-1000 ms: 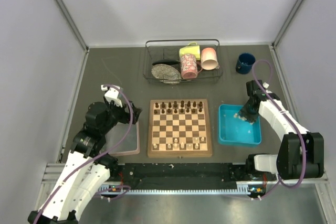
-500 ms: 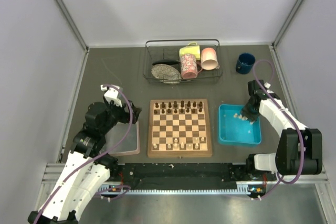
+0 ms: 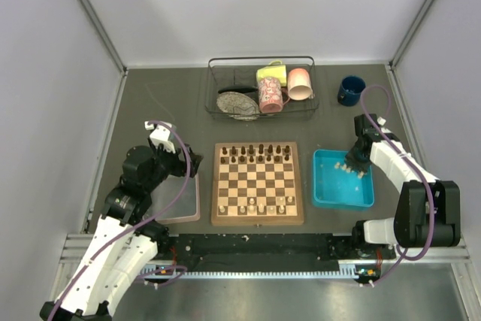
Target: Set up the chess pieces on the board
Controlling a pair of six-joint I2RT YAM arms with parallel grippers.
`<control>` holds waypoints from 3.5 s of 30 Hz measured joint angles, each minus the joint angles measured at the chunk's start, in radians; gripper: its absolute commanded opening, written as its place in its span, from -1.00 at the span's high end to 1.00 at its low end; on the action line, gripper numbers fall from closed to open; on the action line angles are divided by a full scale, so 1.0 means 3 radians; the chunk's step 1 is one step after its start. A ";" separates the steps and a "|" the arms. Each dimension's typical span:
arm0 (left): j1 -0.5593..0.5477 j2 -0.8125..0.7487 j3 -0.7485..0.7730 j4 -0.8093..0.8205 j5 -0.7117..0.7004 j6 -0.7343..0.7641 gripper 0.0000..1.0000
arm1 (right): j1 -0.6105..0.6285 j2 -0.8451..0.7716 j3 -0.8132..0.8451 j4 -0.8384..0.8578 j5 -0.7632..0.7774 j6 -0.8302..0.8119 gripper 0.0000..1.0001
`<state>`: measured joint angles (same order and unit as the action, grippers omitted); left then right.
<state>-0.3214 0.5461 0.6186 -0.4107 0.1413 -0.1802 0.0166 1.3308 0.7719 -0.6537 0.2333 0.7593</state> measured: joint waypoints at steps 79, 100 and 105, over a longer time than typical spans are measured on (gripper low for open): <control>-0.0008 0.0029 -0.0048 0.0296 0.0795 0.0006 -0.70 | -0.0001 -0.1359 0.0224 -0.0739 -0.1523 -0.0530 1.00; -0.2084 0.1273 -0.0060 0.2619 0.0360 -0.0313 -0.95 | -0.0001 -0.2035 0.1011 -0.0492 -0.2355 -0.0312 1.00; -0.2415 0.1812 0.0036 0.3296 0.0167 -0.0259 -0.97 | -0.0001 -0.2130 0.1148 -0.0477 -0.2375 -0.0309 1.00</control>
<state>-1.0458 1.0897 0.6292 0.5781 0.1913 -0.2581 0.0162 0.6918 1.1164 -0.7967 -0.4793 0.6666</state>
